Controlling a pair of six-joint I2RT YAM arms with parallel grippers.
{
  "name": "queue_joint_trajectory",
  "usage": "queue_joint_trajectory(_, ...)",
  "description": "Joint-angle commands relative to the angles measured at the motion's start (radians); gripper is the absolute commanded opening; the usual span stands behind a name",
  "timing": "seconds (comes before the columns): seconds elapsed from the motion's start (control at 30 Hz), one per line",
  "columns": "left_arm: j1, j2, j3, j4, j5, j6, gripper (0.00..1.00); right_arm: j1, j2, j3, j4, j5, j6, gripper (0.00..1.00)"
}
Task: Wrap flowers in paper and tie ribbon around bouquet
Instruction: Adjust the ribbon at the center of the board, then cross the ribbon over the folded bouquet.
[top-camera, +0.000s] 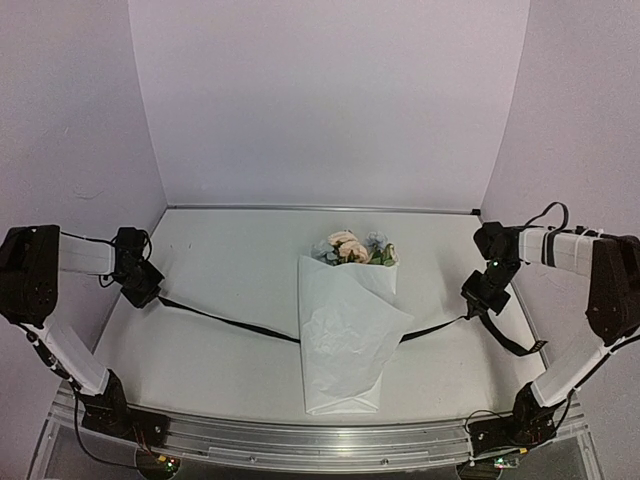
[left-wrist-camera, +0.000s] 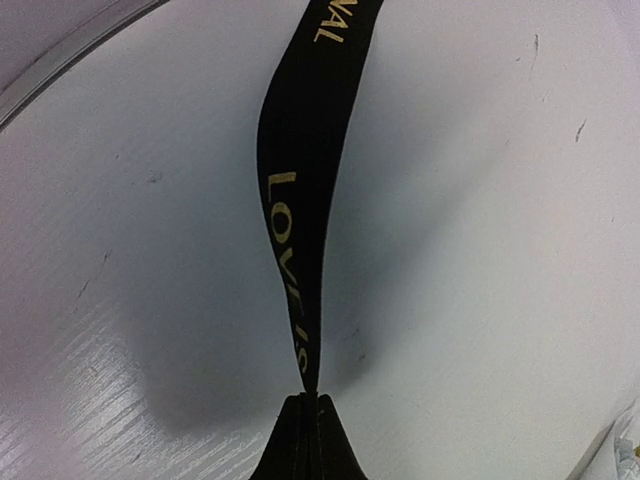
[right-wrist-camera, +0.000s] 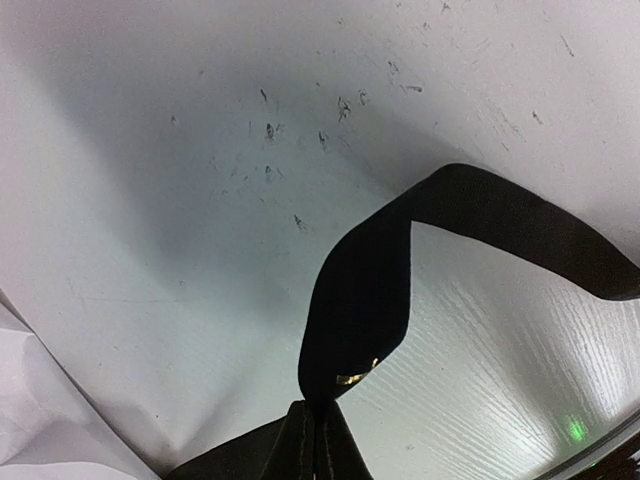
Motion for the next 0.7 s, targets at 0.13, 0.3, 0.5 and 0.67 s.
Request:
queue_joint_trajectory(0.13,0.016,-0.051,-0.018,0.036,-0.018,-0.028,0.0,0.001,-0.075,0.007,-0.076,0.049,-0.046,0.0)
queue_joint_trajectory(0.3,0.021,-0.076,-0.019,0.072,0.018,-0.03,0.0,0.084,-0.09,0.027,-0.103,0.044,-0.063,0.0)
queue_joint_trajectory(0.5,-0.032,-0.182,-0.023,0.211,0.17,0.099,0.0,0.101,-0.133,0.026,-0.102,0.039,-0.06,0.0)
queue_joint_trajectory(0.67,-0.312,-0.206,0.091,0.322,0.261,0.302,0.0,0.124,-0.121,0.06,-0.127,-0.008,-0.059,0.0)
